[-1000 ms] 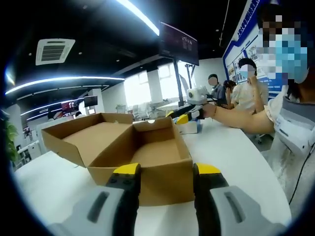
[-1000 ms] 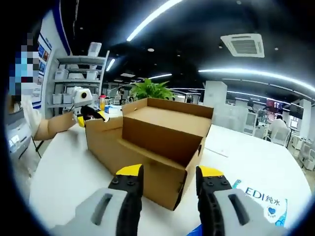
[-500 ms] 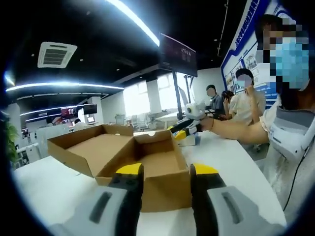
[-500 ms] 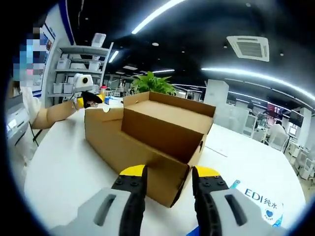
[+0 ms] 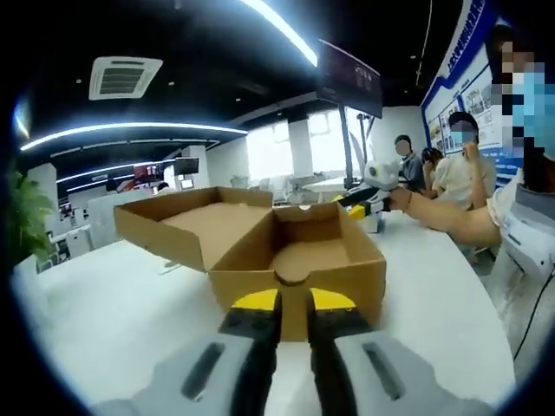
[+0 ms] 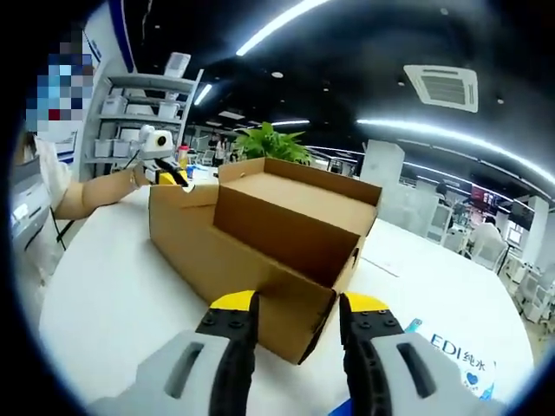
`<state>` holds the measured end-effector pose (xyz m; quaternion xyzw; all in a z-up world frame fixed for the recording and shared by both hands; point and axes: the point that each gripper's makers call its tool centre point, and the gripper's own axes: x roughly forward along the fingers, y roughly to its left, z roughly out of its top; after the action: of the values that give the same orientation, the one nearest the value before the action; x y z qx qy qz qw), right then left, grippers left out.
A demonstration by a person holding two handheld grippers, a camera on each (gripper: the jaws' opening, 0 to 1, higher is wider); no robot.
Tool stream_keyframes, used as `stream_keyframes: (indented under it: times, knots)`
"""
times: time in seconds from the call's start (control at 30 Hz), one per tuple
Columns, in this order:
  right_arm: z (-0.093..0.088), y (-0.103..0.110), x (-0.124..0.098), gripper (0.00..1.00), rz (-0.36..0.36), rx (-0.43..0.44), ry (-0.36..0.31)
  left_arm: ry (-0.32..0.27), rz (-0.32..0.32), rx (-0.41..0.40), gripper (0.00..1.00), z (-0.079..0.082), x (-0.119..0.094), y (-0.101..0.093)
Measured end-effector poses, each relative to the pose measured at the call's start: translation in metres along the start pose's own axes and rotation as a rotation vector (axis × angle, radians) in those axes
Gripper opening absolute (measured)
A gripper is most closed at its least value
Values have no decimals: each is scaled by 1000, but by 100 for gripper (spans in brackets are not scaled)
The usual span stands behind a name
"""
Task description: Operate the shoe box by opening the lid, removing the specified soft item, and placing it in the target area until the item is outside and the box remains undamaged.
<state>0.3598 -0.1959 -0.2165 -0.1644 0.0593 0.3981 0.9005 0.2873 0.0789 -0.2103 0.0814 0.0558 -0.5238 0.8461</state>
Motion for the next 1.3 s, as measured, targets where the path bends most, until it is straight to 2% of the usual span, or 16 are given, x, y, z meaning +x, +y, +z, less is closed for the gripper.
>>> stream_keyframes:
  times: [0.2, 0.3, 0.53, 0.83, 1.0, 1.07, 1.17, 1.3]
  knots:
    - [0, 3, -1, 38, 2, -11, 2, 21, -20, -13, 1, -6, 5, -4]
    - [1, 5, -1, 38, 7, -16, 2, 20, -41, -15, 0, -6, 7, -8]
    - [1, 9, -2, 40, 9, -33, 10, 21, -42, -13, 0, -5, 5, -6]
    - [7, 20, -9, 42, 71, 7, -9, 22, -30, -24, 0, -4, 1, -4]
    - [8, 30, -12, 45, 115, -26, -8, 21, -16, -41, 0, -4, -4, 6]
    - [9, 36, -13, 49, 129, -65, -6, 17, -13, -47, 0, -3, -6, 8]
    - [11, 42, -15, 55, 159, -72, -13, 12, -6, -50, 0, -2, -8, 11]
    - [12, 42, -17, 51, 175, -42, -27, 9, 1, -59, 0, -2, -10, 15]
